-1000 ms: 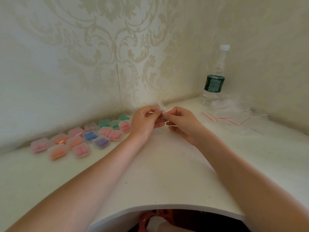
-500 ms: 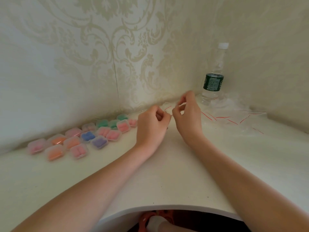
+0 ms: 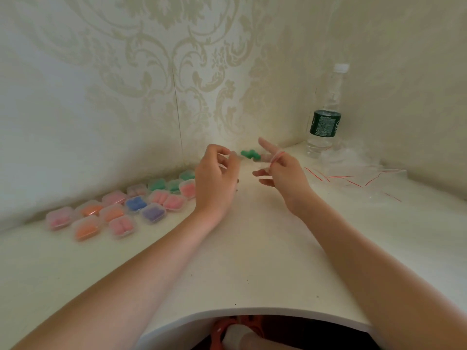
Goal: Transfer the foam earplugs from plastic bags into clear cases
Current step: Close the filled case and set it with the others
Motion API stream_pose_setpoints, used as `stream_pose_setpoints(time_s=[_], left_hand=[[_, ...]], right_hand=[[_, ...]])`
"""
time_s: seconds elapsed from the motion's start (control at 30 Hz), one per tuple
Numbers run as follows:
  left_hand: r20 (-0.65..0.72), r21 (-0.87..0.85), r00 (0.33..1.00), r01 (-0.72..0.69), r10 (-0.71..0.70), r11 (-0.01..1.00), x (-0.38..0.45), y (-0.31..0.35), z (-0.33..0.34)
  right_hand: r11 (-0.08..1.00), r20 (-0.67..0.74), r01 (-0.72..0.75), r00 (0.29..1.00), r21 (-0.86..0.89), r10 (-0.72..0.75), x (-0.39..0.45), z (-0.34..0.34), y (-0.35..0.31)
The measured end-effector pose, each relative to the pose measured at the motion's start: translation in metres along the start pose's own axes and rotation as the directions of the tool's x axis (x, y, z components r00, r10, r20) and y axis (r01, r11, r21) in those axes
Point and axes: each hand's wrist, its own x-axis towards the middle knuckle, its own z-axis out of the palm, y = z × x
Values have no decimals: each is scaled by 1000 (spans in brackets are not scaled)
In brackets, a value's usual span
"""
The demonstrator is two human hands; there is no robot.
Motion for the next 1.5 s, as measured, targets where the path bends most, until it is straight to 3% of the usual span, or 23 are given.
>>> stream_pose_setpoints(time_s=[0.1, 0.2, 0.33, 0.53, 0.7, 0.87, 1.0, 1.07, 1.23, 1.5], left_hand=[[17, -14, 991, 133, -133, 991, 6, -6, -2], [49, -74, 987, 158, -154, 985, 5, -8, 2], [32, -137, 997, 80, -77, 987, 5, -8, 3], [80, -253, 978, 206, -191, 945, 8, -12, 4], [116, -181, 981, 172, -152, 968, 10, -15, 5], [45, -252, 977, 212, -208, 944, 4, -10, 11], [28, -255, 976, 214, -214, 943, 4, -11, 12], [-4, -255, 975, 213, -221, 943, 5, -12, 11], [-40, -235, 976, 198, -214, 952, 8, -12, 8], [67, 0, 990, -125, 124, 992, 4, -13, 4]], right_hand=[[981, 109, -102, 990, 165, 84, -4, -2, -5], [988, 178, -109, 980, 109, 89, -4, 0, -1], [999, 210, 8, 978, -40, 0, -2, -2, 5], [987, 214, 122, 972, -105, -97, -1, -2, 9], [985, 137, 137, 983, -106, -121, -2, -1, 8], [967, 62, 114, 993, -228, -103, 3, 0, 11], [859, 119, 213, 977, -465, -177, 4, -4, 13], [831, 117, 233, 973, -505, -201, 3, -4, 11], [946, 11, 171, 985, -274, -175, 0, 3, 3], [994, 54, -80, 995, -80, 85, -4, 4, -6]])
